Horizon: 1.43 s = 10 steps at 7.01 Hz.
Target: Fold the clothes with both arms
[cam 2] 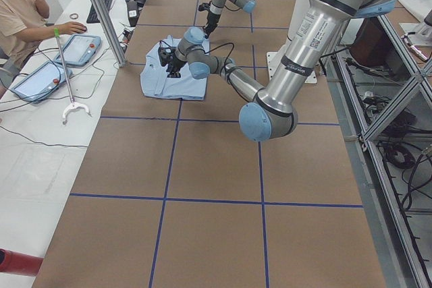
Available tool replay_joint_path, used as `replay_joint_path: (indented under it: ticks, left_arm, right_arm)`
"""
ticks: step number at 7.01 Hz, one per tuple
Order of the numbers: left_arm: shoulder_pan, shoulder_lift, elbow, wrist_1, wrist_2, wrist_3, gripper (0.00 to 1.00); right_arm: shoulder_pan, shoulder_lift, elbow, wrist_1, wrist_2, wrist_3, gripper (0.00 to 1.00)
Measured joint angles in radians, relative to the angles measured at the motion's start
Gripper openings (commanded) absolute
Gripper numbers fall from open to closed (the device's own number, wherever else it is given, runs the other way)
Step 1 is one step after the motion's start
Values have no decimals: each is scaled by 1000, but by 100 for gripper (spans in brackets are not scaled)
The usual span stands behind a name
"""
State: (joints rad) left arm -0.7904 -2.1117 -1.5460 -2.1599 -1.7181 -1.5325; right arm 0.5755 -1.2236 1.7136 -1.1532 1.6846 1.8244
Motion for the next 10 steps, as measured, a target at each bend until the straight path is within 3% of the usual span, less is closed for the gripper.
replay_joint_path:
  ticks: [3, 6, 7, 8, 9, 10]
  left_arm:
    - [-1, -2, -2, 0, -1, -4, 38]
    - [3, -3, -62, 29, -20, -15, 40]
    - [7, -3, -109, 51, -57, -39, 41]
    - [20, -3, -152, 61, -96, -83, 43]
    - [39, -1, -195, 65, -114, -114, 45]
    - [52, 2, -232, 67, -121, -137, 47]
  right_arm:
    - [1, -101, 154, -10, 91, -1, 0]
    - [-122, -390, 427, -9, 228, 3, 0]
    - [-166, -451, 490, -8, 315, 4, 0]
    - [-199, -485, 533, -6, 412, 4, 92]
    - [-242, -499, 555, -5, 474, 4, 100]
    - [-272, -499, 565, -4, 496, 4, 100]
